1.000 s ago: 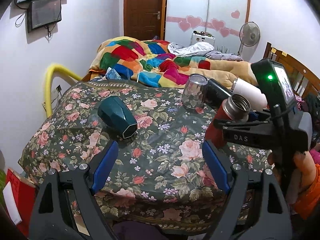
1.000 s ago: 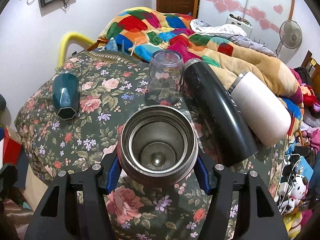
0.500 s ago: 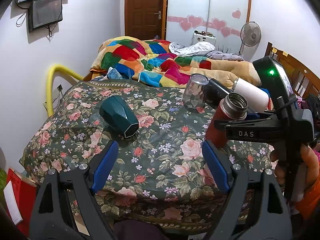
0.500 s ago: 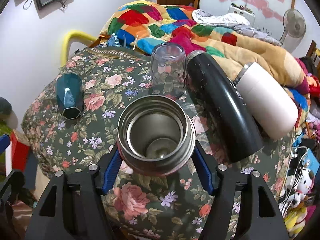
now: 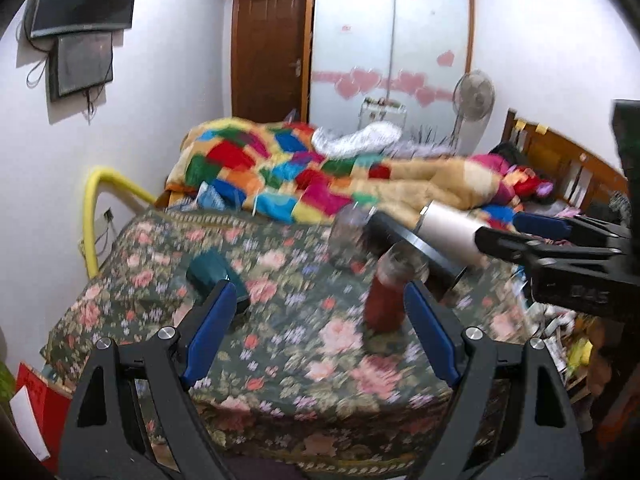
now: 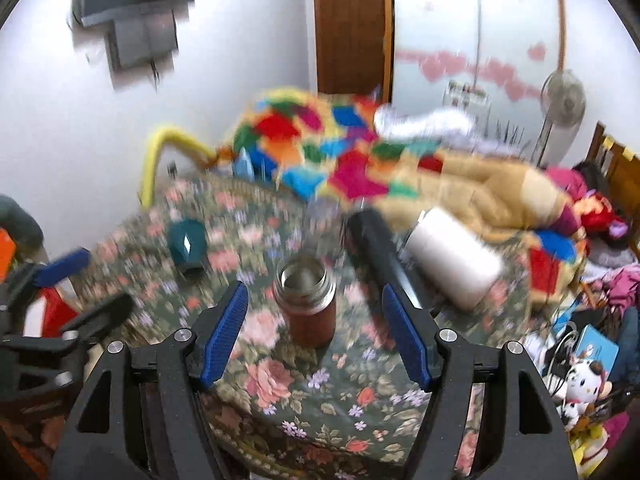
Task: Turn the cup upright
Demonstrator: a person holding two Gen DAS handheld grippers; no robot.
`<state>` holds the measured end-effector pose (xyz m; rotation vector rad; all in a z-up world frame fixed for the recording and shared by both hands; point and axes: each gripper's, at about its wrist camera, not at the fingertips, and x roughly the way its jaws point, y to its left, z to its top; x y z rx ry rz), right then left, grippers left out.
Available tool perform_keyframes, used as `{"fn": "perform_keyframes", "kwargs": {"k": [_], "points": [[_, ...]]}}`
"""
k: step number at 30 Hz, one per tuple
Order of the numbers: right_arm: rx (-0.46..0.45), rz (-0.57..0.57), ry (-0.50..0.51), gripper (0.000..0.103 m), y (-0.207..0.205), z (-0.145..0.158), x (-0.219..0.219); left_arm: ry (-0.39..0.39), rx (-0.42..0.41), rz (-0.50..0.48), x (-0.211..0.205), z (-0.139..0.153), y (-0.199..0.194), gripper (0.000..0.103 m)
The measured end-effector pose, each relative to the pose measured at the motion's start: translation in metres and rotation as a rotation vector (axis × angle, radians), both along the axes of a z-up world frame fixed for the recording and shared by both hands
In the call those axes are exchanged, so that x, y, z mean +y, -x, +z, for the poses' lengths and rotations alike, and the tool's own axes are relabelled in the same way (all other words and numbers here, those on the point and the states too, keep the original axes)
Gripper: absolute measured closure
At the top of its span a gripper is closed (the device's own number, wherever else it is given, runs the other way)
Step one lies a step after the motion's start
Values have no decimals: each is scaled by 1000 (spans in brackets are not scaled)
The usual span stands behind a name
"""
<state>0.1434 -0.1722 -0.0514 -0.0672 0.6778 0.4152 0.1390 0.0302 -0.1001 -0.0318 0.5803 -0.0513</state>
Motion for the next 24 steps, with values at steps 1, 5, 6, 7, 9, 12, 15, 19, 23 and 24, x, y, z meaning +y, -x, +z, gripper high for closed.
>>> {"fn": "perform_keyframes", "kwargs": {"k": [1, 5, 6, 7, 9, 12, 15, 19, 23, 24], "points": [[-38, -5, -22, 36, 9, 13, -6, 6, -28, -8, -3, 10, 5, 18], [-159, 1, -102, 36, 41, 51, -24, 32, -141, -38, -12, 49, 28, 18], [-191, -5, -119, 36, 49, 59, -28, 33, -173, -41, -14, 58, 34, 18], [-228, -16, -136, 36, 60, 69, -34, 31, -205, -42, -17, 66, 41, 17], [-270, -28, -166, 36, 73, 78, -40, 29, -269, -45, -22, 81, 57, 14], [-327, -44, -209, 36, 94, 87, -46, 27, -332, -48, -28, 94, 76, 12], [-381, -71, -223, 35, 111, 93, -50, 10, -375, -40, -34, 101, 93, 9], [-427, -94, -221, 26, 127, 93, -48, -14, -403, -12, -39, 101, 108, 6], [-438, -116, -193, 12, 132, 88, -45, -7, -396, 18, -38, 98, 115, 0], [-435, -118, -193, 9, 133, 87, -47, -3, -392, 21, -38, 97, 118, 0]]}}
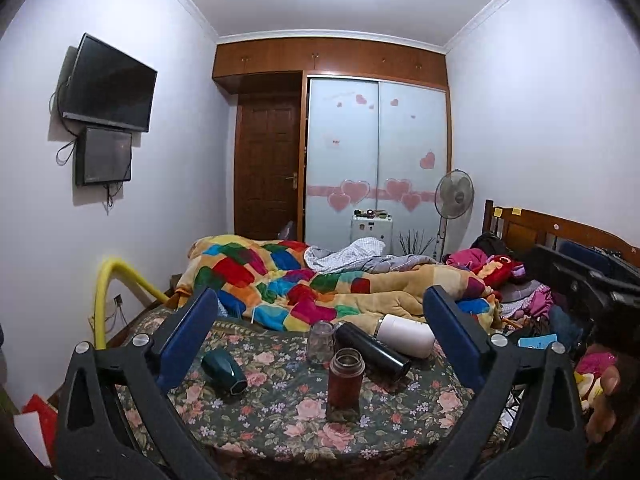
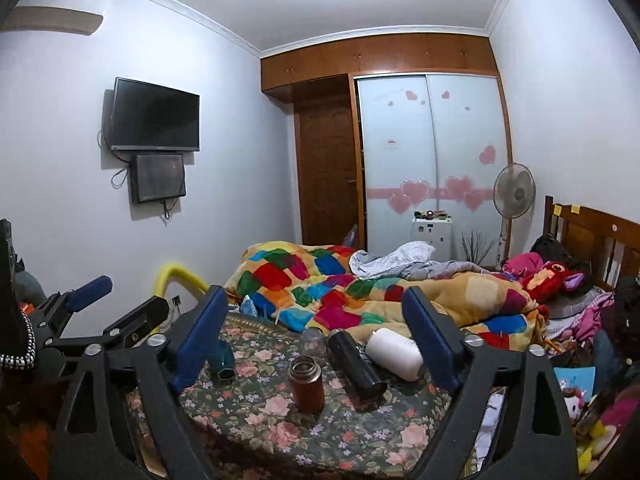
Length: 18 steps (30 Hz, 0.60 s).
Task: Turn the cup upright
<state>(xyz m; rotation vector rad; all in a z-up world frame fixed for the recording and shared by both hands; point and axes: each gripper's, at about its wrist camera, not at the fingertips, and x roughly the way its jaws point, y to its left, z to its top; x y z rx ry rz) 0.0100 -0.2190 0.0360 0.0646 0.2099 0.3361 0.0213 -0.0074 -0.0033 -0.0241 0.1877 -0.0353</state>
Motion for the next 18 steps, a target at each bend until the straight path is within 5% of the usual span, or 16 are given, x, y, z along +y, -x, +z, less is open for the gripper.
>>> {"fn": "perform_keyframes", "kwargs": {"k": [3, 18], "points": [[5, -28, 7, 0, 0, -4, 1, 8, 5, 14, 3, -1, 0, 0], [12, -23, 23, 0, 19, -7, -5, 10, 3, 45, 5, -5, 7, 0]]}}
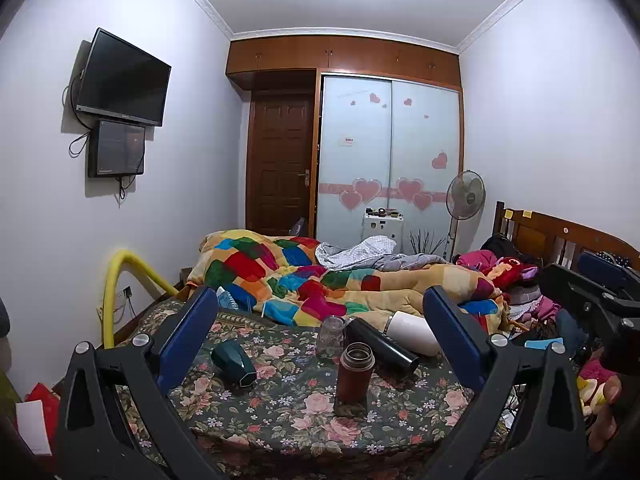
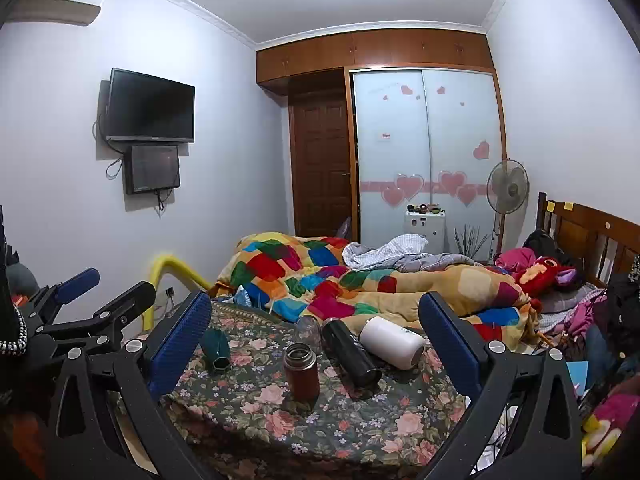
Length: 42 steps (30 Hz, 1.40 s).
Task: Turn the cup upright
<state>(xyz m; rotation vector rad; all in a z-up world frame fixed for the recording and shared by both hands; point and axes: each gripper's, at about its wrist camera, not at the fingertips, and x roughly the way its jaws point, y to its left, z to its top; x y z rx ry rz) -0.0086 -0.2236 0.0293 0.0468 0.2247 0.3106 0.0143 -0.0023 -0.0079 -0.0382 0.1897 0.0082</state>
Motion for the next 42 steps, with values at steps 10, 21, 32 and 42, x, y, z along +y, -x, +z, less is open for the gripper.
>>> {"fn": "perform_keyframes", "kwargs": {"k": [10, 21, 32, 42], "points": [[12, 7, 0, 0, 3, 0, 0, 1, 4, -1, -1, 0, -1, 0], [21, 7, -4, 0, 4, 0, 0, 1, 9, -2, 0, -3, 0, 0], [28, 9, -5, 0, 3, 0, 0, -1, 17, -9, -4, -6, -2, 0], [28, 7, -4, 0, 3, -1, 1, -4, 16, -30, -8, -6, -5, 0]]}}
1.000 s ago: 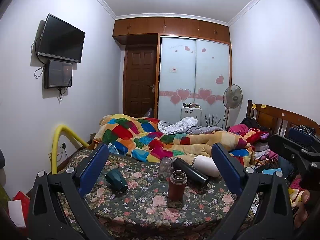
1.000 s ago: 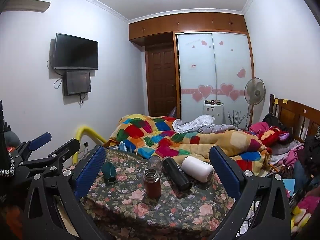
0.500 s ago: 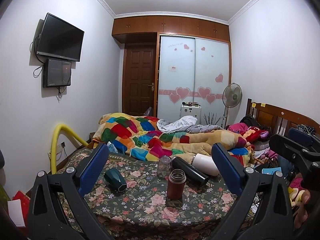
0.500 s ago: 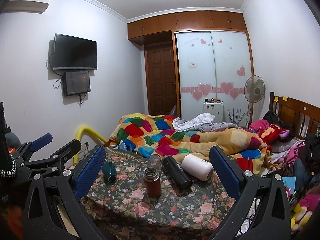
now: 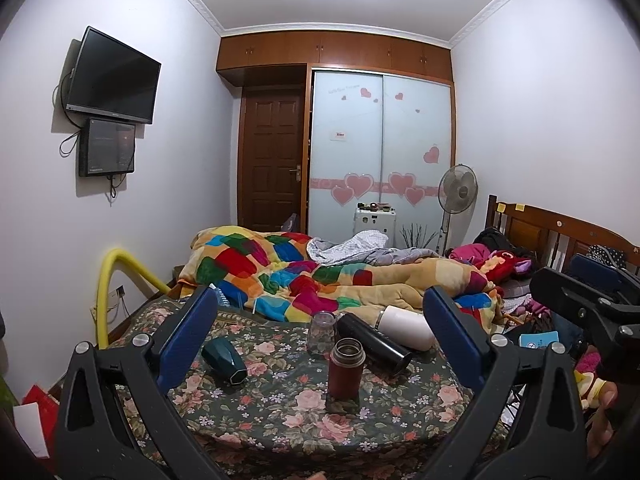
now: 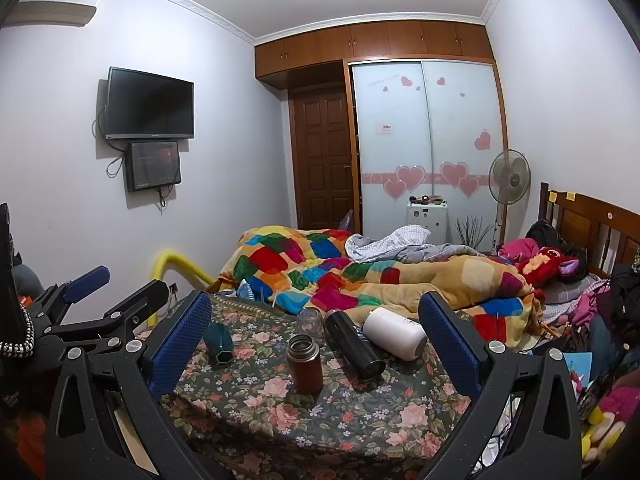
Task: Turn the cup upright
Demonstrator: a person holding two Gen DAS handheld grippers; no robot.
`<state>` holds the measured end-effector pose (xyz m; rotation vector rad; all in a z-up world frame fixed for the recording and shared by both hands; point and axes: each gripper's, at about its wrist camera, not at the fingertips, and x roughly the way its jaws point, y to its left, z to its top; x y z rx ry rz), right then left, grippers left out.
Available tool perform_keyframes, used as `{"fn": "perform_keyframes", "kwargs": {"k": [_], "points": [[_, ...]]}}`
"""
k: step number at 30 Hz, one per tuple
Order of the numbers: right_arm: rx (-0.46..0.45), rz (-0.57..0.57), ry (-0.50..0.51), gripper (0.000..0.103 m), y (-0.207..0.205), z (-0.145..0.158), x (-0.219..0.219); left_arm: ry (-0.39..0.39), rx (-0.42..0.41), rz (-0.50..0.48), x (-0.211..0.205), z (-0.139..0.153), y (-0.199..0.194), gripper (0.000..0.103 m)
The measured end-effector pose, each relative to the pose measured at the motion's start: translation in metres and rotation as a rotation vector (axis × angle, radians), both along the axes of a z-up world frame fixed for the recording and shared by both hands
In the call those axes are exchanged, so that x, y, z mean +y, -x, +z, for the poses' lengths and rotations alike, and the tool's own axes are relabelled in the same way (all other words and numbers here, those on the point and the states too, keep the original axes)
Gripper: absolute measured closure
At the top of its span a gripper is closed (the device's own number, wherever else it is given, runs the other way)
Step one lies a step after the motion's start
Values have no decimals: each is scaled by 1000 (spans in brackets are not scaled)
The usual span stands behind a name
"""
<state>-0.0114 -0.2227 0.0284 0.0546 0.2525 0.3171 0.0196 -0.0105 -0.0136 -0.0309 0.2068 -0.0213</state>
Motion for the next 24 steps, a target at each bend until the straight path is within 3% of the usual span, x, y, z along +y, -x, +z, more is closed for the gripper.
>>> {"fn": "perform_keyframes", "kwargs": {"k": [24], "points": [[26, -4, 23, 0, -10, -5, 7, 28, 34, -25, 9, -10, -12, 0]]}}
